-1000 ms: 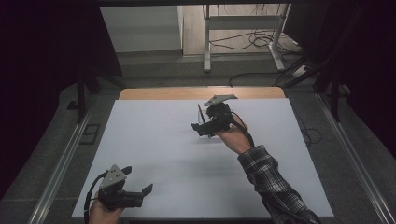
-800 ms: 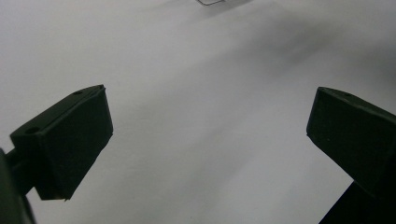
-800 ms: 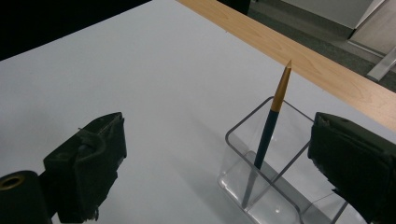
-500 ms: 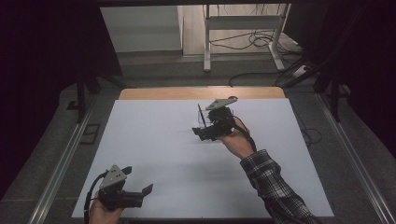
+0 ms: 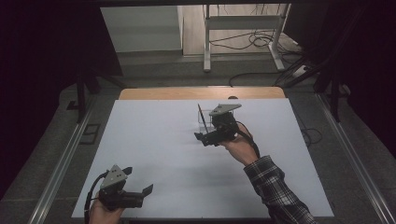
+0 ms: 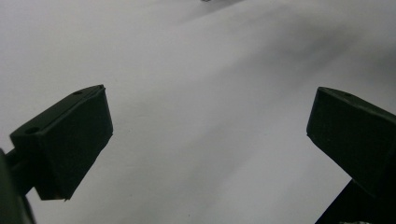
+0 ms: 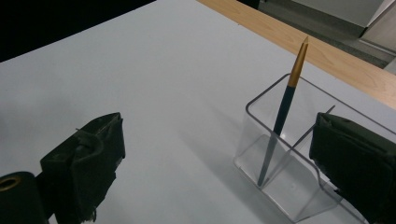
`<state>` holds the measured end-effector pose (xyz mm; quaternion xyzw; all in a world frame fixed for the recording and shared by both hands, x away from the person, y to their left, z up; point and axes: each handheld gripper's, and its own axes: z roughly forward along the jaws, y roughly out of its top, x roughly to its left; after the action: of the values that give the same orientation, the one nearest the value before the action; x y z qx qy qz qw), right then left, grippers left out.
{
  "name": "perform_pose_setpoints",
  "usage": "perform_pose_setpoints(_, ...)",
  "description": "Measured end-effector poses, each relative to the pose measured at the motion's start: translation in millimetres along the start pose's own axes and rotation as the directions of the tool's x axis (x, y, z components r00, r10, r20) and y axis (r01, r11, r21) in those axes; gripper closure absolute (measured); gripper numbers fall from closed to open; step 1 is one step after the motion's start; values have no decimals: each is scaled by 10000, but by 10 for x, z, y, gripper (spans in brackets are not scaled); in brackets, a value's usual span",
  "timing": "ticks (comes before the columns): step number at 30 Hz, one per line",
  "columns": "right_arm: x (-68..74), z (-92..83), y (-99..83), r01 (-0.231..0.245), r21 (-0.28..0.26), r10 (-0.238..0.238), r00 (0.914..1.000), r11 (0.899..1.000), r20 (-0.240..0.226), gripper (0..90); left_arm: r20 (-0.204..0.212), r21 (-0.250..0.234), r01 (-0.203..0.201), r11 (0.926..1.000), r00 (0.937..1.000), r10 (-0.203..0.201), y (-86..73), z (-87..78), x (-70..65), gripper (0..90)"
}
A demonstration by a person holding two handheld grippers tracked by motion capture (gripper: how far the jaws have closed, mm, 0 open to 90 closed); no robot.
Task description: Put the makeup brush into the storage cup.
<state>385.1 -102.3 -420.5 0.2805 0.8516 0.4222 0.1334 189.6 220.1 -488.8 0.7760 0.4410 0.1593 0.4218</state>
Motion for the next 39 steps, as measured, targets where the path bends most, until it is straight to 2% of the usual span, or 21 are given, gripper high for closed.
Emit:
perform_pose_setpoints(21, 75, -132, -176, -106, -187, 101, 9995, 9998, -287, 23, -83, -50, -4, 10000, 10000, 4, -2, -5, 3, 7)
perform_pose_setpoints(31, 71, -186, -264, -234, -202, 229, 9994, 9995, -260, 8, -56, -81, -63, 9999, 10000, 63, -3, -6, 1, 7)
perform_pose_setpoints(39, 103, -234, -313, -146, -285, 137, 9994, 9995, -310, 0, -56, -106, -46, 9999, 10000, 45, -5, -9, 5, 7)
